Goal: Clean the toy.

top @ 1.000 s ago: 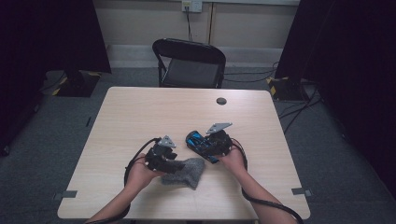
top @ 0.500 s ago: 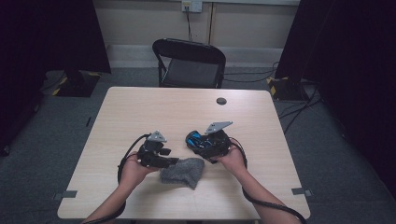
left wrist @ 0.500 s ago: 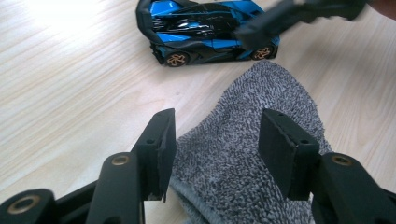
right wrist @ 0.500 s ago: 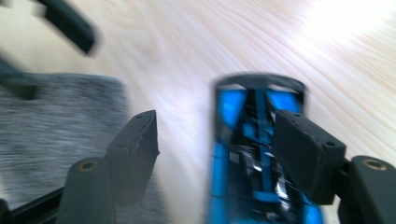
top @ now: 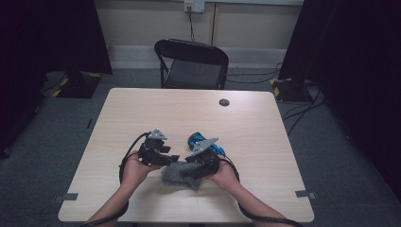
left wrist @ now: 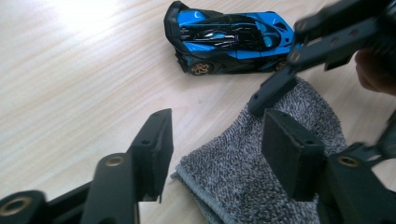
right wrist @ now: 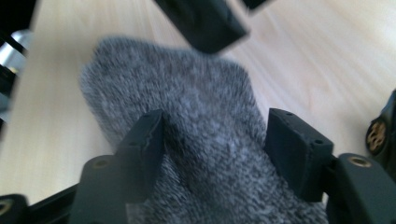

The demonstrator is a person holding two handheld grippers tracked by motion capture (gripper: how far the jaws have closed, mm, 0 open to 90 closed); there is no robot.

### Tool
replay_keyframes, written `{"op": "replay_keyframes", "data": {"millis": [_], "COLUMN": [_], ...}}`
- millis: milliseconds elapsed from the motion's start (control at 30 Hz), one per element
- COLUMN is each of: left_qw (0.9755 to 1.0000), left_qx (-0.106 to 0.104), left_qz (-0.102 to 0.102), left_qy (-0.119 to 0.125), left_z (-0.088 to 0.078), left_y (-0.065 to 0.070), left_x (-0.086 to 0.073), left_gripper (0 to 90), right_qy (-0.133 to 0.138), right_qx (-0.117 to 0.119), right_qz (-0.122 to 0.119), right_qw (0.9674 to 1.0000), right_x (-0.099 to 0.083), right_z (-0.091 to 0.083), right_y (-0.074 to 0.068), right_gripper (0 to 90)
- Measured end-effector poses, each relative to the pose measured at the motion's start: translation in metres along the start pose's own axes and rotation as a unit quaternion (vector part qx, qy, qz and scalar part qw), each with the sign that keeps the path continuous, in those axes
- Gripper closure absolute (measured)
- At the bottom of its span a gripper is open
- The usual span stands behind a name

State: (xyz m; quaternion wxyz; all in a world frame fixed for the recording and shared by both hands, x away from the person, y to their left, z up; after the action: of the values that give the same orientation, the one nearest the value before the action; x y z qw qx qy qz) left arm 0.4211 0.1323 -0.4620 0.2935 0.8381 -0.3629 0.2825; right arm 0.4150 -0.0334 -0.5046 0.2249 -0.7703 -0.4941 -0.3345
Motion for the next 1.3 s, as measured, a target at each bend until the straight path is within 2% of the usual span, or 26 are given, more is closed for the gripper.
{"op": "replay_keyframes", "data": {"millis": [100, 133, 233, 333, 400, 567, 767, 833, 933, 1000, 1100, 1300], "left_qw": [1.0, 0.9999, 0.9999, 0.9999, 0.9999, 0.9998, 0.9997, 0.9995, 0.9994, 0.9994, 0.9991, 0.9988], "left_qx": [-0.003, 0.002, 0.005, 0.007, 0.004, 0.002, 0.001, -0.002, -0.008, -0.004, 0.0, -0.003], "left_qz": [-0.002, 0.006, 0.008, 0.011, 0.008, -0.002, 0.012, 0.01, 0.003, 0.002, 0.019, 0.031], "left_qy": [0.006, 0.008, 0.007, 0.009, 0.009, 0.018, 0.023, 0.028, 0.034, 0.035, 0.037, 0.037], "left_z": [-0.001, -0.001, -0.001, 0.0, 0.001, 0.001, 0.0, 0.0, -0.001, 0.0, 0.004, 0.018], "left_y": [0.001, 0.0, -0.001, -0.001, -0.001, -0.004, -0.002, -0.003, -0.006, -0.007, -0.006, 0.0], "left_x": [0.002, 0.003, 0.004, 0.006, 0.008, 0.013, 0.018, 0.02, 0.022, 0.023, 0.027, 0.042], "left_gripper": [39.5, 39.2, 37.8, 37.2, 37.0, 36.8, 38.1, 38.1, 38.0, 37.1, 36.4, 35.1], "right_qy": [-0.007, -0.006, -0.005, -0.006, -0.01, -0.016, -0.025, -0.03, -0.02, -0.017, -0.013, 0.013], "right_qx": [0.002, 0.001, -0.003, -0.011, -0.014, -0.012, -0.007, -0.014, -0.02, -0.025, -0.037, -0.062], "right_qz": [-0.009, -0.01, -0.019, -0.016, -0.02, -0.009, 0.013, 0.013, 0.025, 0.028, 0.04, 0.075], "right_qw": [0.9999, 0.9999, 0.9998, 0.9998, 0.9996, 0.9998, 0.9996, 0.9994, 0.9993, 0.9991, 0.9984, 0.9952], "right_x": [-0.008, -0.009, -0.013, -0.014, -0.015, -0.016, -0.014, -0.015, -0.015, -0.016, -0.018, -0.025], "right_z": [0.006, 0.006, 0.007, 0.008, 0.007, 0.005, -0.002, -0.008, -0.024, -0.035, -0.052, -0.094], "right_y": [-0.002, -0.002, -0.004, -0.005, -0.005, -0.006, -0.006, -0.004, 0.004, 0.01, 0.019, 0.045], "right_gripper": [41.1, 41.9, 45.0, 48.1, 54.2, 68.6, 72.2, 72.2, 72.3, 72.3, 72.4, 73.3]}}
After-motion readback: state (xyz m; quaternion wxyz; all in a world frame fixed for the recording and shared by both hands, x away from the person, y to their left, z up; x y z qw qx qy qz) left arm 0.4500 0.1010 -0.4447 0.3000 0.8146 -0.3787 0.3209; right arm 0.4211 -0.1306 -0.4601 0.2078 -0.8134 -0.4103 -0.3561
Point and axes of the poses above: each handheld gripper's, and its own axes: z roughly forward along the jaws, x roughly out of its top, y roughly to its right, the point moved 4 cm from there along z, roughly forward along the jaws, and after that the axes turned 10 degrees about -x, right-handed, at the moved point
